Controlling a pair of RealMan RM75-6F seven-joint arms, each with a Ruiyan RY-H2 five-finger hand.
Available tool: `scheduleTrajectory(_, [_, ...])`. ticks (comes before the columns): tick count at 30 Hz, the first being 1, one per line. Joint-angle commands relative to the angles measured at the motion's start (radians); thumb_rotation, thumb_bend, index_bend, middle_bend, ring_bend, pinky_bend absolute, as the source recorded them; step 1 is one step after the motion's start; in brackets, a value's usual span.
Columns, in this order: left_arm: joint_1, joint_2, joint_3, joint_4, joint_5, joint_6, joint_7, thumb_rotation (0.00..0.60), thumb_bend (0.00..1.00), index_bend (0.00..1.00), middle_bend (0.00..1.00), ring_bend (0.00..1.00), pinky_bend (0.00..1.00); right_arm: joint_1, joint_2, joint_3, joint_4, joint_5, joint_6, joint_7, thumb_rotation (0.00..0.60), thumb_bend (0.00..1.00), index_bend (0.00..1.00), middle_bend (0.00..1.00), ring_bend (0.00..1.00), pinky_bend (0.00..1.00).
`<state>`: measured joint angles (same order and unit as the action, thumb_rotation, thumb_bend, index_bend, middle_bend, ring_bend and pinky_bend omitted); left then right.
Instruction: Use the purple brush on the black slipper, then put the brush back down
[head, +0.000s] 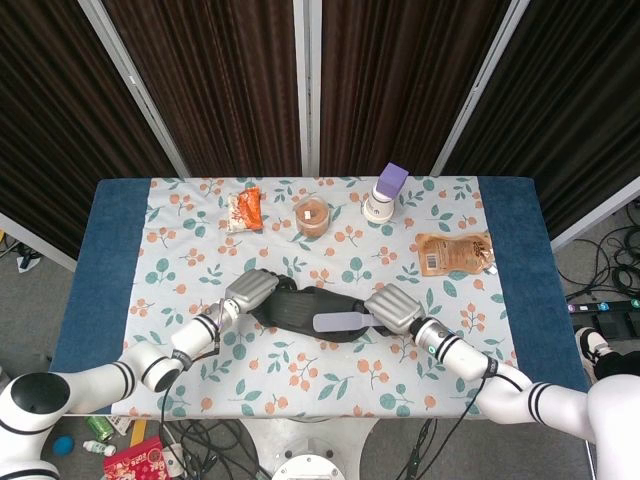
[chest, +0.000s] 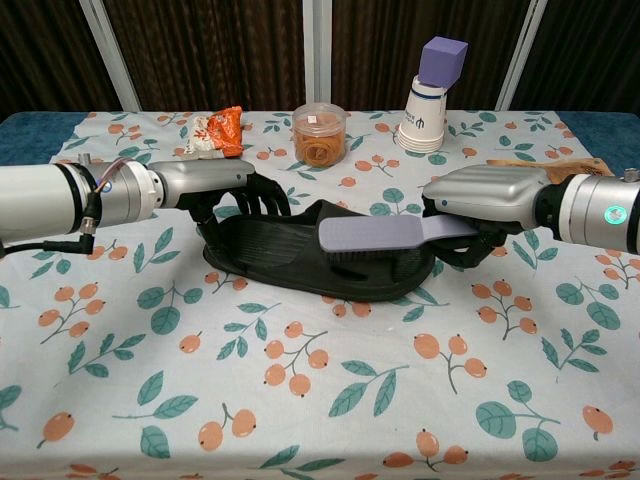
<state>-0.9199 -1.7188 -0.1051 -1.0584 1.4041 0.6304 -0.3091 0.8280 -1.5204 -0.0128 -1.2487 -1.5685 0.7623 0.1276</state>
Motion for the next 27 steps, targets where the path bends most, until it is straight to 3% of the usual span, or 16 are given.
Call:
scheduleTrajectory(1, [-0.003, -0.001, 0.001, 0.002, -0.001, -0.002, 0.000, 0.600, 0.19, 0.41, 0.47, 0.33, 0.28, -0.004, 0.042, -0.028, -0.029, -0.041, 0.032, 0.033, 0.600, 0.93, 1.00, 0.99, 1.00, 1.00])
scheduleTrajectory(6, [-0.006, 0.003, 0.003, -0.007, -0.002, 0.000, 0.002, 0.600, 0.19, 0.41, 0.47, 0.33, 0.28, -0.006, 0.036, 0.021, -0.001, -0.020, 0.090, 0.074, 0.600, 0.93, 1.00, 0.99, 1.00, 1.00])
scheduleTrajectory(13, [-0.008, 0.008, 0.003, -0.012, -0.014, -0.006, 0.008, 0.600, 0.19, 0.41, 0.47, 0.33, 0.28, 0.047, -0.043, 0.060, 0.097, 0.032, 0.010, 0.015, 0.600, 0.93, 1.00, 0.99, 1.00, 1.00])
scheduleTrajectory(19, [-0.010, 0.010, 0.005, -0.012, -0.017, -0.007, 0.010, 0.600, 0.19, 0.41, 0.47, 0.33, 0.28, 0.049, -0.066, 0.017, 0.113, 0.019, -0.024, -0.001, 0.600, 0.93, 1.00, 0.99, 1.00, 1.00])
scheduleTrajectory(27, [-0.014, 0.010, 0.006, -0.011, -0.016, -0.004, 0.008, 0.600, 0.19, 0.41, 0.47, 0.33, 0.28, 0.021, 0.023, -0.074, 0.025, -0.068, 0.028, 0.019, 0.600, 0.93, 1.00, 0.99, 1.00, 1.00])
